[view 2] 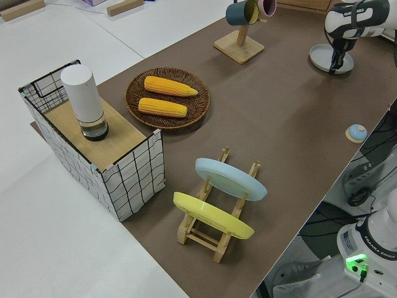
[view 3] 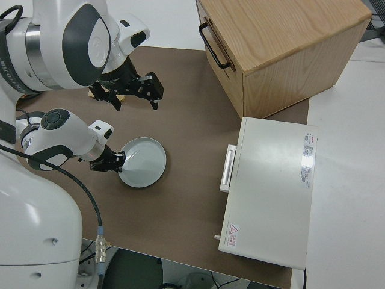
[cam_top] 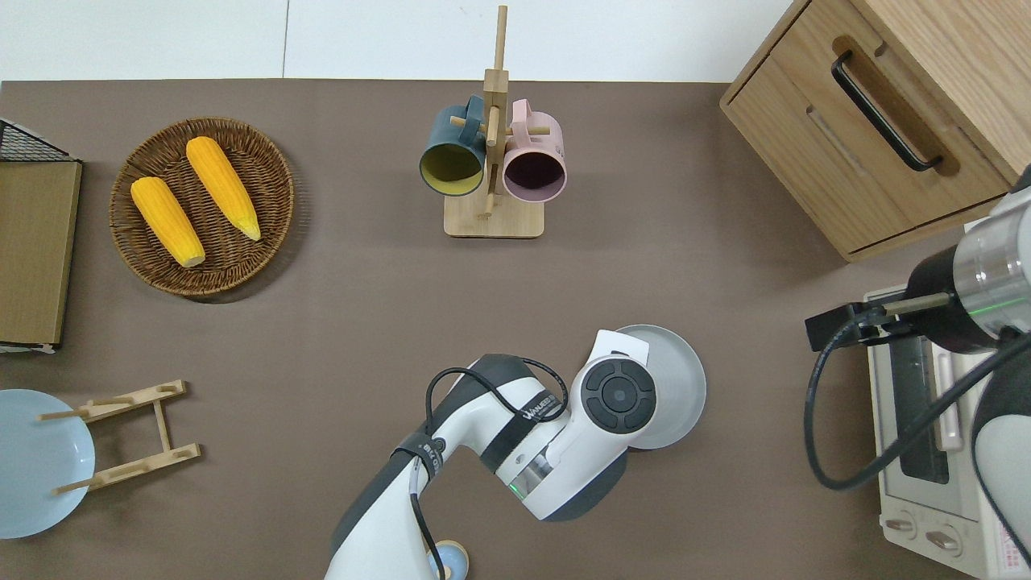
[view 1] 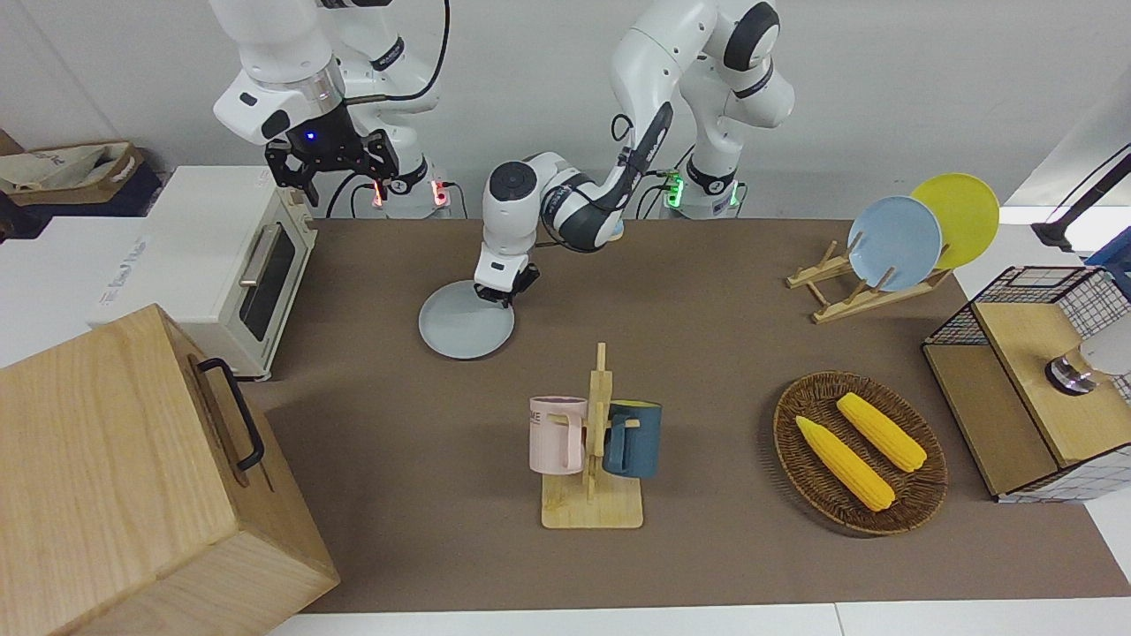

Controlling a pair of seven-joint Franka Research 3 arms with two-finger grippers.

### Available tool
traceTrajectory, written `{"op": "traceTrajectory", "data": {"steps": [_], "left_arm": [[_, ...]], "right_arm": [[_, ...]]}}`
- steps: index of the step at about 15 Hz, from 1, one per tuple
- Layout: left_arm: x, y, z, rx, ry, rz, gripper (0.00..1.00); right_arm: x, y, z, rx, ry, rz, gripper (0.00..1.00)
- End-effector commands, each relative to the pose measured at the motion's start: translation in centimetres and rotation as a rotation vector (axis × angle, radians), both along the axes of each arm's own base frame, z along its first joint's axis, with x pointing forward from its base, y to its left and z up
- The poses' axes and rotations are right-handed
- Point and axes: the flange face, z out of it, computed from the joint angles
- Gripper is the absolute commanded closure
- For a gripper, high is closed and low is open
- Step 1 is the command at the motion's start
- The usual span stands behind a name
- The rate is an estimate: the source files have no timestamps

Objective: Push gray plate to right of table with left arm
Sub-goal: 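Continue pushing the gray plate slightly farther with the left gripper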

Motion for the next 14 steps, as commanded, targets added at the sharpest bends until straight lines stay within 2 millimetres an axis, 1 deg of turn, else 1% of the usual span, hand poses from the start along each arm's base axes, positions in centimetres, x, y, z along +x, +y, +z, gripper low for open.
{"op": "traceTrajectory", "data": {"steps": [1,4,8,12,14], "left_arm": [[0.2,-0.6,-0.9,0.042,-0.028,-0.019,0.00],[0.3,-0.6,-0.6,0.040,-0.032,-0.017,0.00],[0.3,-0.5,0.5,0.044,-0.035,-0.017,0.00],[1.0,-0.6,2.7,0.067,-0.016,-0.011,0.00],[1.0,0.0,4.8,0.090,-0.015,-0.018,0.00]], "right_arm": [[-0.2,-0.3,0.4,0.003,0.004,-0.008,0.017],[-0.2,-0.3,0.4,0.003,0.004,-0.008,0.017],[-0.2,-0.3,0.4,0.001,0.004,-0.008,0.017],[-0.2,-0.3,0.4,0.003,0.004,-0.008,0.017],[-0.2,-0.3,0.4,0.003,0.004,-0.008,0.017]]}}
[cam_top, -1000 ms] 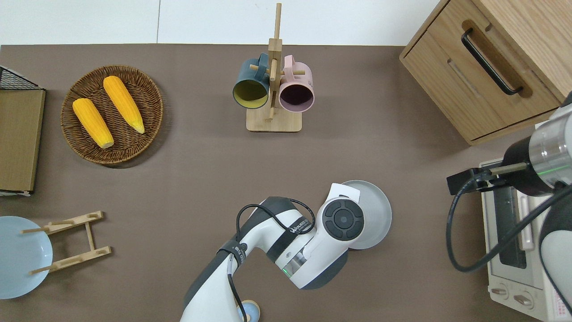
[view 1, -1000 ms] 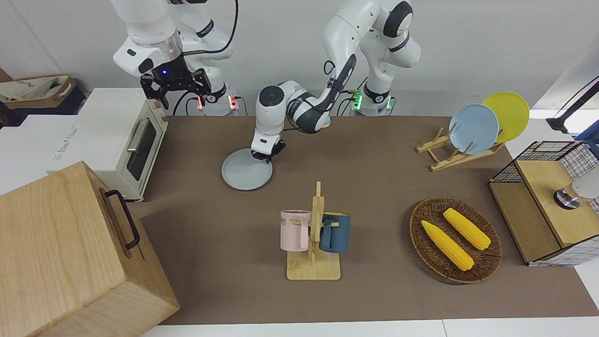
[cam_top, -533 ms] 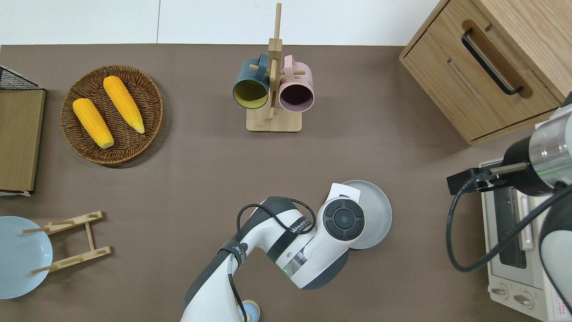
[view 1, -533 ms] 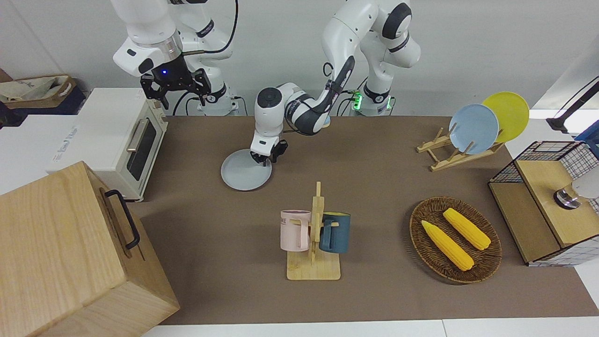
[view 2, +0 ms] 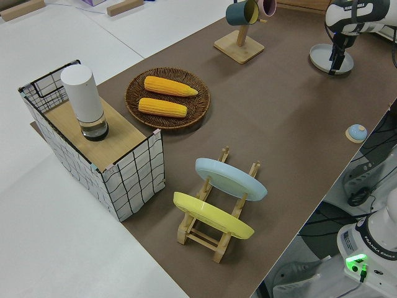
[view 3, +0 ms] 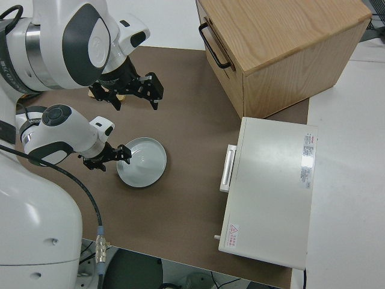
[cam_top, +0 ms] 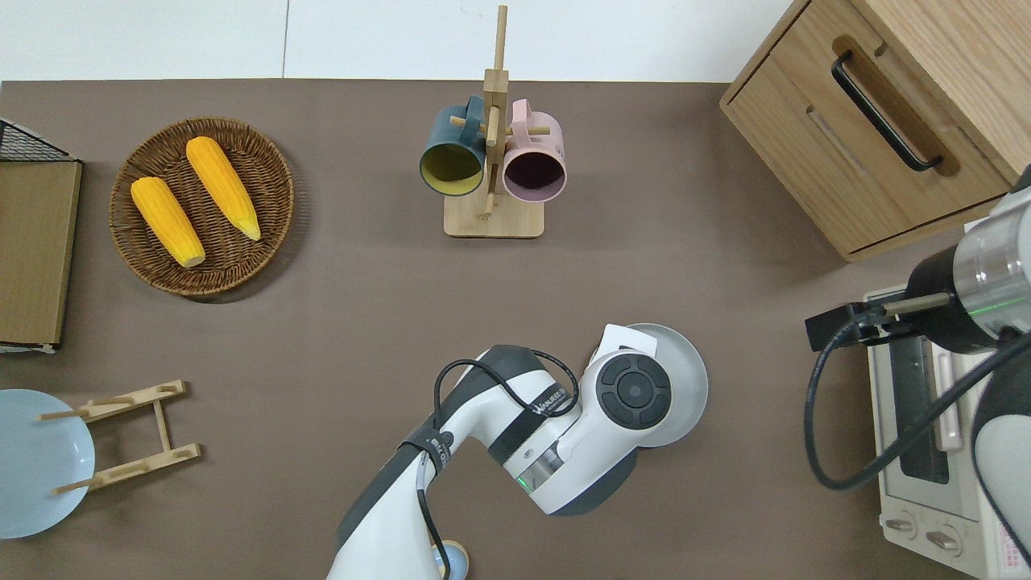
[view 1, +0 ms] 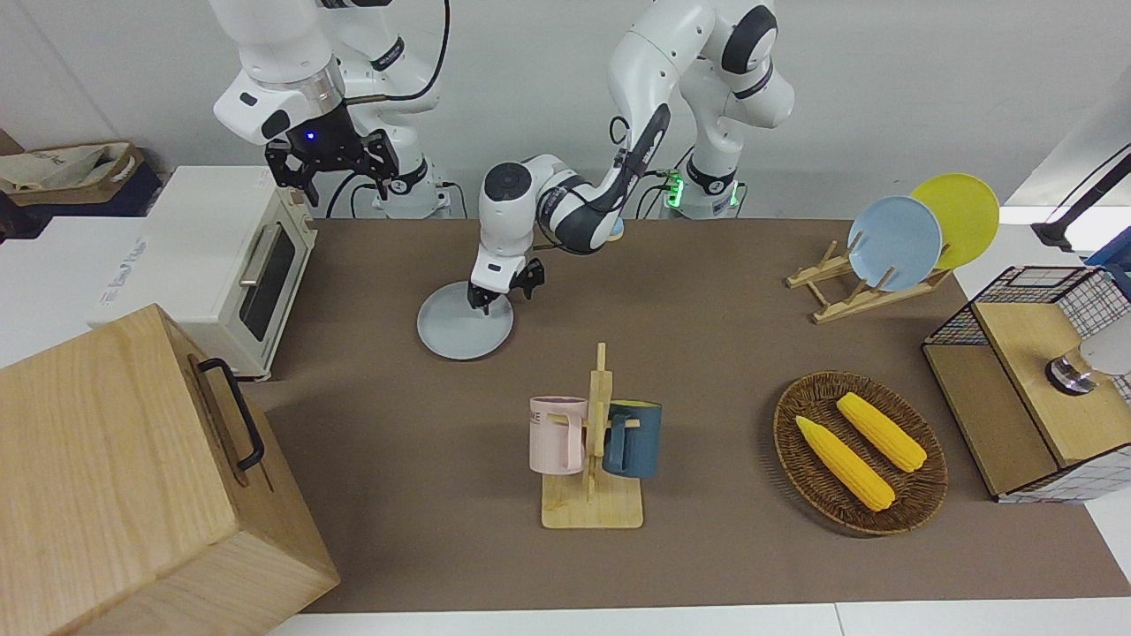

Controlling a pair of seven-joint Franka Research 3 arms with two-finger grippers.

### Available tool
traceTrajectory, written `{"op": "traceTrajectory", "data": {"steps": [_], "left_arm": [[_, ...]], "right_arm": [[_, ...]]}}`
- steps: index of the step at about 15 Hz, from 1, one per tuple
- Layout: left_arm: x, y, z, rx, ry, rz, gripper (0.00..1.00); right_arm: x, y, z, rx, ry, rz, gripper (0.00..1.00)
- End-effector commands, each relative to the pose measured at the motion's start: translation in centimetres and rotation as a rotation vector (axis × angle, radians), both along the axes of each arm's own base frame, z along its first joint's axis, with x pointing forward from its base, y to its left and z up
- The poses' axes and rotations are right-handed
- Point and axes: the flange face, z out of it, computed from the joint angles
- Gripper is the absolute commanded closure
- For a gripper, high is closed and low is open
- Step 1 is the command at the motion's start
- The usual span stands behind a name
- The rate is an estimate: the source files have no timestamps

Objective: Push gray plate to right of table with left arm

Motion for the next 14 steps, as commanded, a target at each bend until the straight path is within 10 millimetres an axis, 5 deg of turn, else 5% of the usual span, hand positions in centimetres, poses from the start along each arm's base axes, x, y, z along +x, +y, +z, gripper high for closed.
{"op": "traceTrajectory", "data": {"steps": [1,4,10,14], "left_arm": [[0.1,1.1,4.4,0.060,-0.011,0.002,0.00],[-0.1,3.5,9.1,0.103,-0.008,-0.043,0.00],[2.7,12.6,18.3,0.121,-0.007,-0.129,0.00],[4.3,18.9,21.8,0.133,0.013,-0.178,0.00]], "right_arm": [[-0.2,-0.3,0.4,0.003,0.004,-0.008,0.017],[-0.3,-0.3,0.4,0.001,0.005,-0.008,0.017],[-0.2,-0.3,0.4,0.003,0.004,-0.008,0.017],[-0.2,-0.3,0.4,0.003,0.004,-0.008,0.017]]}}
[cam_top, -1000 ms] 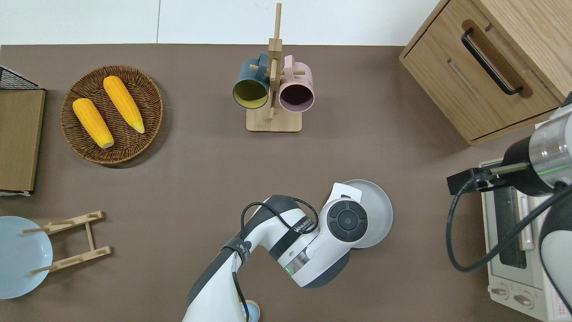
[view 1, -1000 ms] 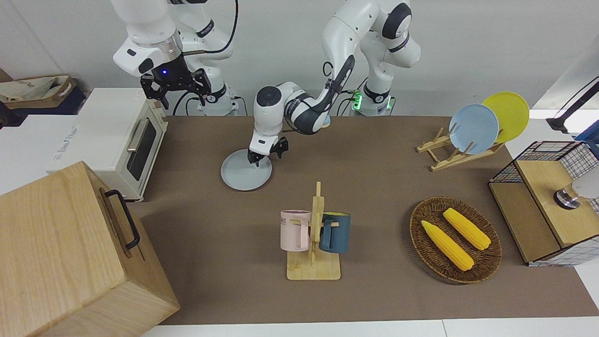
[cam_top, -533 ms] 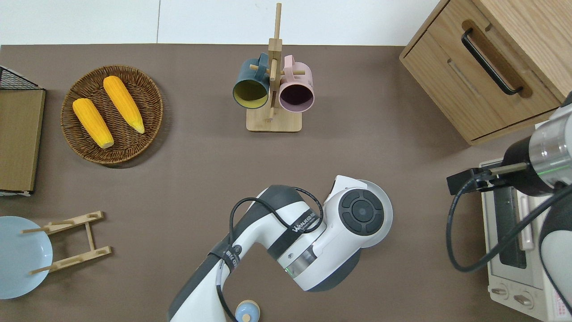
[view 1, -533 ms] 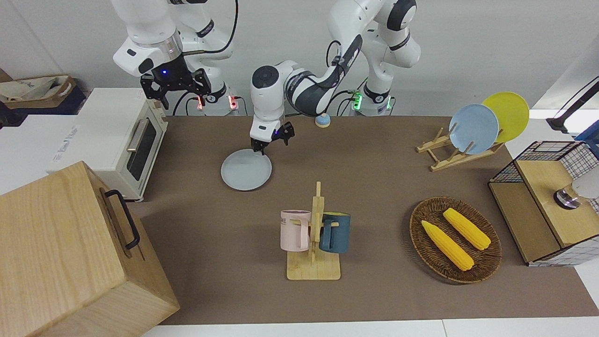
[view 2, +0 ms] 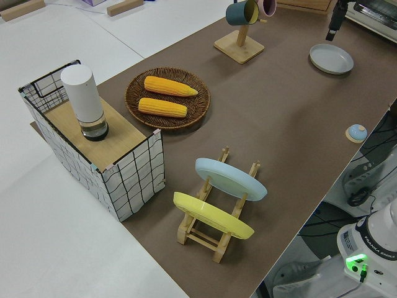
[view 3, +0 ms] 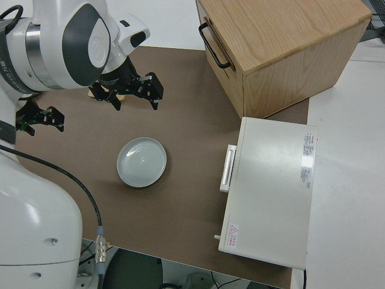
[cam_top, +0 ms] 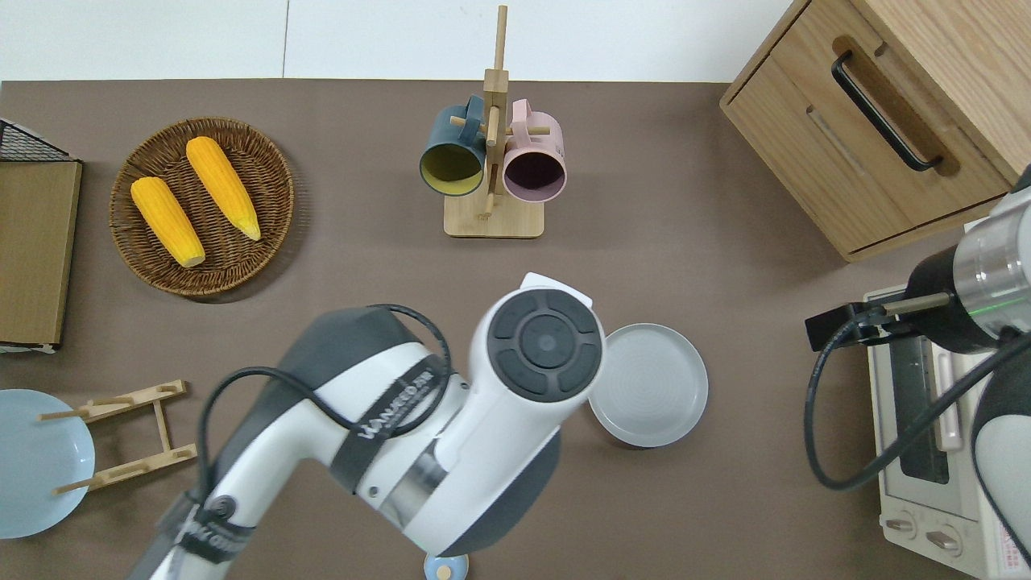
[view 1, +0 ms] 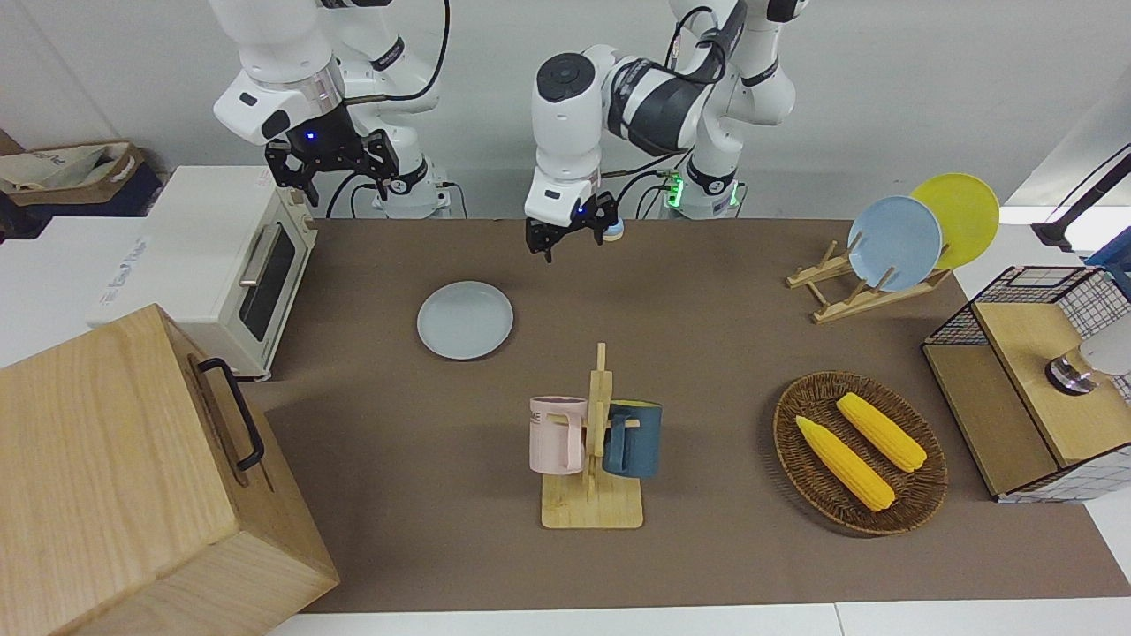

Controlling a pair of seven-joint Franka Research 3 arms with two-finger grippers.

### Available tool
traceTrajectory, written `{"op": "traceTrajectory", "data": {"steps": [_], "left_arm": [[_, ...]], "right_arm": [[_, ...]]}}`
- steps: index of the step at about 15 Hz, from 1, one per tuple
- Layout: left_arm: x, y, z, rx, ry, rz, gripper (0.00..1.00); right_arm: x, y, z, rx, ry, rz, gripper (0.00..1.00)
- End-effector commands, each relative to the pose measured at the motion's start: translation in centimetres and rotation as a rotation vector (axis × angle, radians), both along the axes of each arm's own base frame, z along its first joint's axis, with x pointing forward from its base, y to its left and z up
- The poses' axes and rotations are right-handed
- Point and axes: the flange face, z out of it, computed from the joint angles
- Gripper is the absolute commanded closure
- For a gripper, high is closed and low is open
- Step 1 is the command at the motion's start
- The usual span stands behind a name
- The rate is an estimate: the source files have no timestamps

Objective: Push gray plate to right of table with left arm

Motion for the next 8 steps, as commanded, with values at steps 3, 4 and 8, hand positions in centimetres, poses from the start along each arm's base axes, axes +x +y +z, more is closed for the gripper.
{"op": "traceTrajectory", "data": {"steps": [3,4,8], "left_arm": [[0.9,9.3,5.4,0.000,0.021,-0.050,0.00],[1.2,11.6,6.4,-0.010,0.029,-0.059,0.00],[2.1,18.0,8.3,-0.036,0.052,-0.104,0.00]], "right_arm": [[-0.2,-0.3,0.4,0.003,0.004,-0.008,0.017],[-0.2,-0.3,0.4,0.003,0.004,-0.008,0.017],[-0.2,-0.3,0.4,0.001,0.004,-0.008,0.017]]}}
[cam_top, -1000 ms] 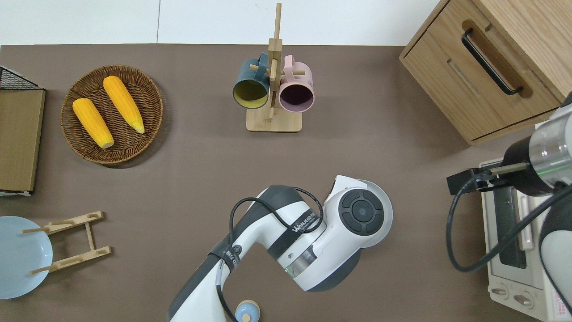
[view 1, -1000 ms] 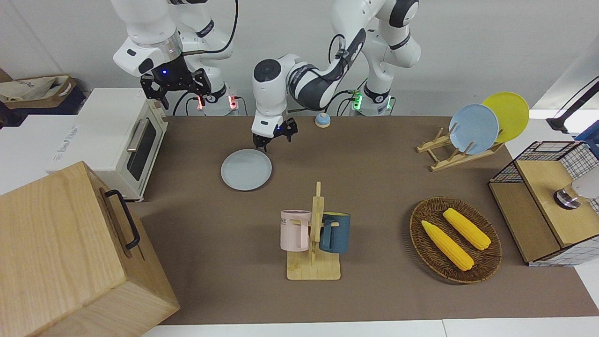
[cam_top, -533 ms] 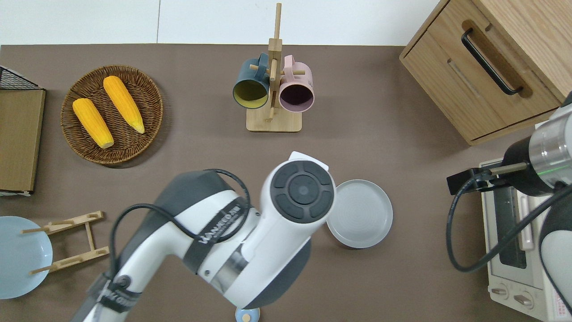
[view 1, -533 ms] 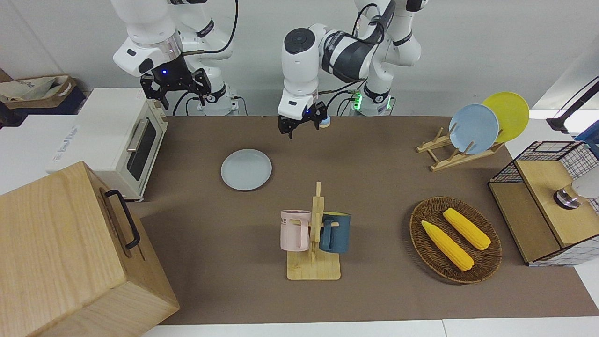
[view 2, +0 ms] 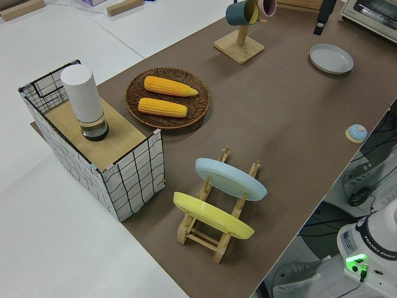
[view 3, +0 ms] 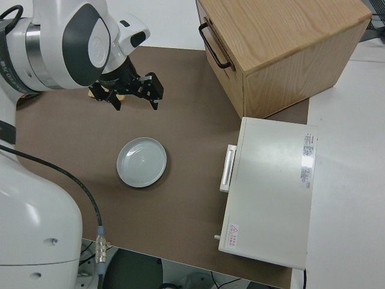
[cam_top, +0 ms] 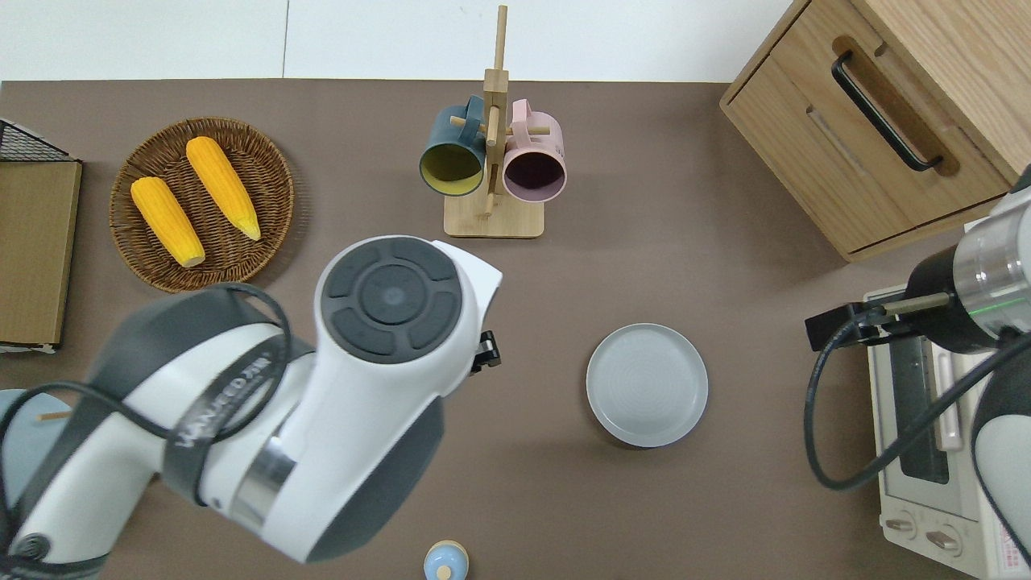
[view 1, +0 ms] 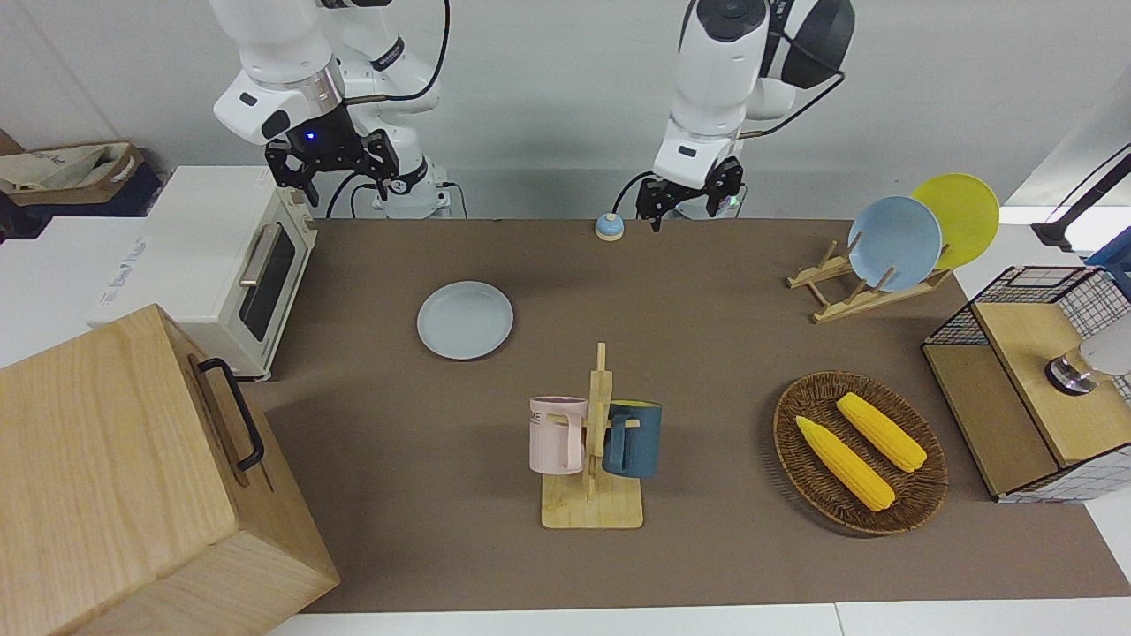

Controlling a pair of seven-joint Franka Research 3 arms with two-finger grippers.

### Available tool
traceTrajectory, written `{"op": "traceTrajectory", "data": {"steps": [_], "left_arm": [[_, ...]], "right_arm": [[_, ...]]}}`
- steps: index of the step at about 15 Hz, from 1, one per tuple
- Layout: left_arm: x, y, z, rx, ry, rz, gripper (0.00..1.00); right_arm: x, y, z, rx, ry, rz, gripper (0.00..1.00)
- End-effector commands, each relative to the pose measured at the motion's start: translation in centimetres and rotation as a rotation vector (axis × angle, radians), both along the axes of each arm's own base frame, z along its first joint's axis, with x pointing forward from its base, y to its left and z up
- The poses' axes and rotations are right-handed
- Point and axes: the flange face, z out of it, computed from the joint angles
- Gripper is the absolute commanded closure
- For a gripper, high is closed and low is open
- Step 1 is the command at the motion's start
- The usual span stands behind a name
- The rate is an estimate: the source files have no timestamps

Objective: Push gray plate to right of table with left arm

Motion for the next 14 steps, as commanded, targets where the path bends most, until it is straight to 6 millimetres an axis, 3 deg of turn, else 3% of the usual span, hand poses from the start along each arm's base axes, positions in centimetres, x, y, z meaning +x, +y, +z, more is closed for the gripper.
{"op": "traceTrajectory", "data": {"steps": [1,9,11,14], "left_arm": [[-0.1,4.4,1.3,-0.026,0.010,-0.009,0.00],[3.4,14.9,3.3,-0.125,-0.091,-0.085,0.00],[3.6,16.4,3.2,-0.131,-0.091,-0.187,0.00],[4.1,17.5,3.0,-0.129,-0.092,-0.187,0.01]], "right_arm": [[-0.2,-0.3,0.4,0.003,0.004,-0.008,0.017],[-0.2,-0.3,0.4,0.003,0.004,-0.008,0.017],[-0.3,-0.3,0.4,0.003,0.006,-0.008,0.017],[-0.2,-0.3,0.4,0.003,0.004,-0.008,0.017]]}}
